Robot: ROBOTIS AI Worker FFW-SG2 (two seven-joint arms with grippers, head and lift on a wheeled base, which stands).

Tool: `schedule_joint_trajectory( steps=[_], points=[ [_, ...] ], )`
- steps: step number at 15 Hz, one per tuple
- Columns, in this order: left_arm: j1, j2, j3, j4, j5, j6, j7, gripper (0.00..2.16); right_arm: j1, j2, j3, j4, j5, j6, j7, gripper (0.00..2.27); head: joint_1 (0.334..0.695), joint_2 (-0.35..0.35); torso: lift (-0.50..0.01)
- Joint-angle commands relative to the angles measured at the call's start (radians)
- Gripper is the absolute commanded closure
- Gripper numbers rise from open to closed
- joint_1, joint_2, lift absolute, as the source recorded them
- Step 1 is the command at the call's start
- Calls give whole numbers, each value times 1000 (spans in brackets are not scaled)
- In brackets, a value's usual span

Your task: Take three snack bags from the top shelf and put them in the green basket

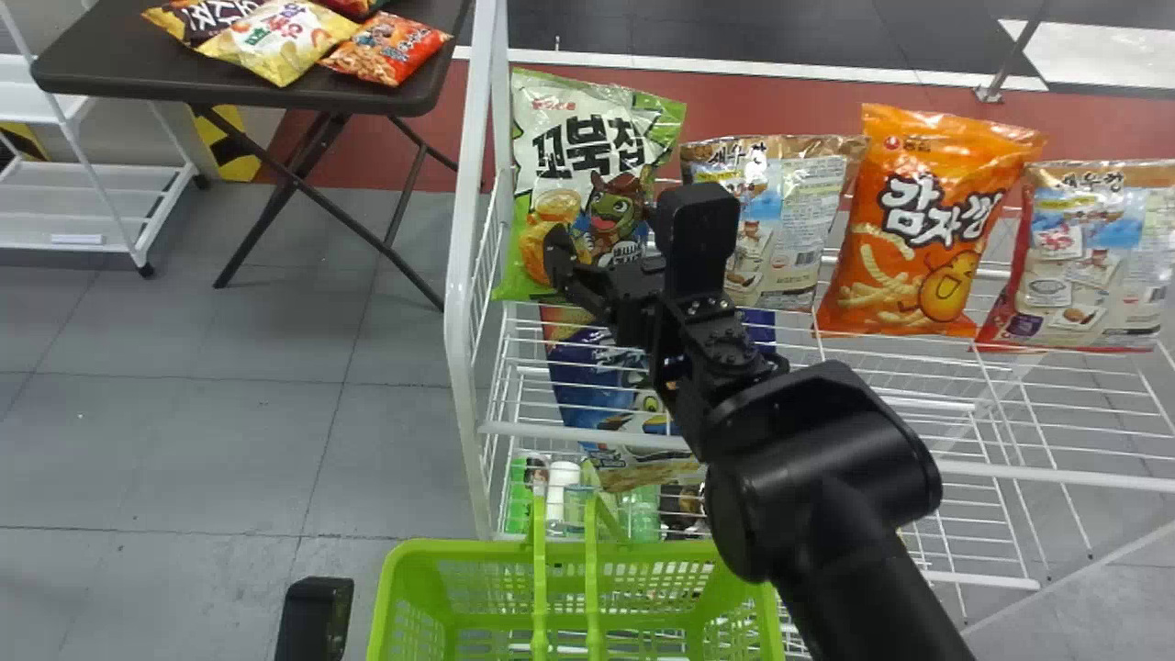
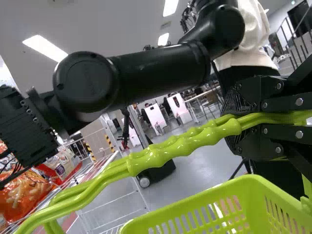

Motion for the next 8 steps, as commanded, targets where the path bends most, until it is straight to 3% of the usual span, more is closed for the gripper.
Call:
schedule_joint_trajectory(
  steps=[1,3,5,8],
  points=[
    [1,12,13,0,10,2,-1,1814,-34,1,4,40,3,4,9,606,695,-43,-35],
    [1,12,16,3,10,8,-1,1811,-11,1,4,23,-5,28,34,1747,695,-28,-35],
    [1,7,11,3,10,8,-1,1811,50,-7,-2,-49,11,34,69,1986,695,-16,-35],
    [1,4,-9,0,6,8,4,1811,127,-21,-13,-176,64,59,132,2017,695,-14,-35]
  ],
)
